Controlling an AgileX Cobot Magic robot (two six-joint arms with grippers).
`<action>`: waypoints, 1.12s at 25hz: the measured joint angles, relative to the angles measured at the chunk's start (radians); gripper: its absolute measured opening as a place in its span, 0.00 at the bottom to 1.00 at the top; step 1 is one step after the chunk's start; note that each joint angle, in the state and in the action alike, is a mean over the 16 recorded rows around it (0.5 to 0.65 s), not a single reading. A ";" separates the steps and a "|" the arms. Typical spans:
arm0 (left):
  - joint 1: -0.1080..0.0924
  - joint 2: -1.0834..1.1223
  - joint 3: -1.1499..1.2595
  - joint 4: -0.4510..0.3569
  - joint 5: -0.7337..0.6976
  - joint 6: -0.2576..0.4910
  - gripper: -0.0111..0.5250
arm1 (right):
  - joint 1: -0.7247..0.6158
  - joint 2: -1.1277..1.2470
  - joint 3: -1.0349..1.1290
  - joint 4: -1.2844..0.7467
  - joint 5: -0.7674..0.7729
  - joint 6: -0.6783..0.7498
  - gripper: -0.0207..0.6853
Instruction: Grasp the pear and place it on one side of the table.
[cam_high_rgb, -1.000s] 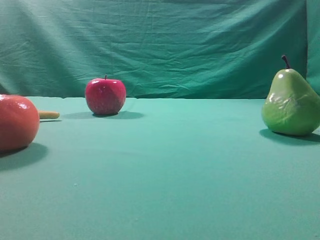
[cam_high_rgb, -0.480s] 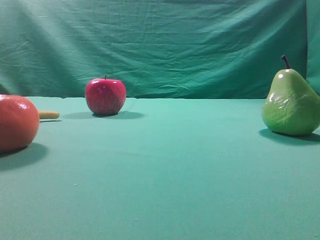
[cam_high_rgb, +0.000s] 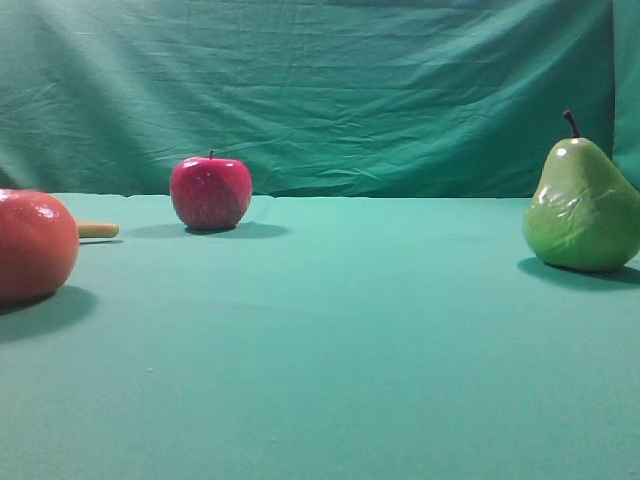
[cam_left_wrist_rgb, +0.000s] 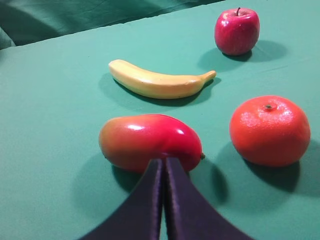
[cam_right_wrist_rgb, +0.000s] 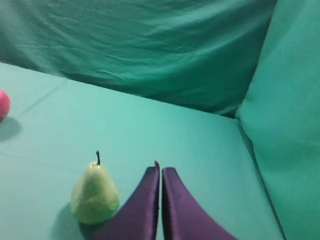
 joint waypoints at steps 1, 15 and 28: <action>0.000 0.000 0.000 0.000 0.000 0.000 0.02 | -0.011 -0.023 0.036 0.000 -0.008 0.001 0.03; 0.000 0.000 0.000 0.000 0.000 0.000 0.02 | -0.064 -0.131 0.262 -0.002 -0.021 0.037 0.03; 0.000 0.000 0.000 0.000 0.000 0.000 0.02 | -0.064 -0.131 0.267 -0.004 -0.021 0.048 0.03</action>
